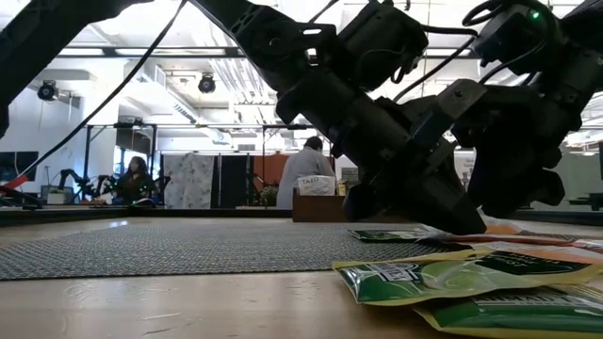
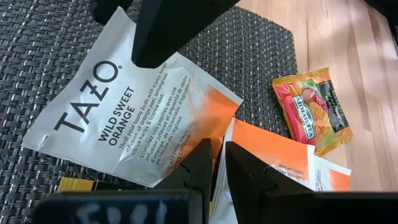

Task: Pick & Place Tea
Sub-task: Put the white tea bag into the left section of the wooden organizer

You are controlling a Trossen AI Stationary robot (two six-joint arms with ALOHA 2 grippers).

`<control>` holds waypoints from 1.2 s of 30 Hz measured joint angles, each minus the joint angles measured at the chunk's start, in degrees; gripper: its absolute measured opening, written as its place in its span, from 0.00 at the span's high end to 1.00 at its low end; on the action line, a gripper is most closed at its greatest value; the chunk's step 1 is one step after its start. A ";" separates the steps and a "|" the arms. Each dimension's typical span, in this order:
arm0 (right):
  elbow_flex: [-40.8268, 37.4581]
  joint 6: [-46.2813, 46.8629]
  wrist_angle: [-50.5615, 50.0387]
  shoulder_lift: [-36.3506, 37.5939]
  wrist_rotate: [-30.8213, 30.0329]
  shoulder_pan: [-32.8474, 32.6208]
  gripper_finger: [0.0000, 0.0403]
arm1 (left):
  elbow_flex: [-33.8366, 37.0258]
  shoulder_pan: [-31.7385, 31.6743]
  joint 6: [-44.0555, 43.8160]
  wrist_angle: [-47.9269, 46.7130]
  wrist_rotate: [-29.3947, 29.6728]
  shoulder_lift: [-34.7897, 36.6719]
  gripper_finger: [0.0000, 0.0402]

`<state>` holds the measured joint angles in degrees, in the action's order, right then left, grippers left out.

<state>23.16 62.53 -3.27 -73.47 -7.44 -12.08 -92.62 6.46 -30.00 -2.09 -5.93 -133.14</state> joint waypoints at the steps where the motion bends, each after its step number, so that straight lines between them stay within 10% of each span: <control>1: 0.00 0.01 0.01 0.00 0.00 0.01 0.53 | 0.00 0.00 0.00 0.00 0.00 0.00 0.87; 36: 4.21 -8.22 2.27 1.41 -0.15 0.14 0.98 | 0.41 0.25 1.86 -10.78 4.31 7.70 0.87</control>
<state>27.37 54.31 -1.01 -72.06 -7.60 -11.94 -92.21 6.70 -28.14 -12.86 -1.62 -125.44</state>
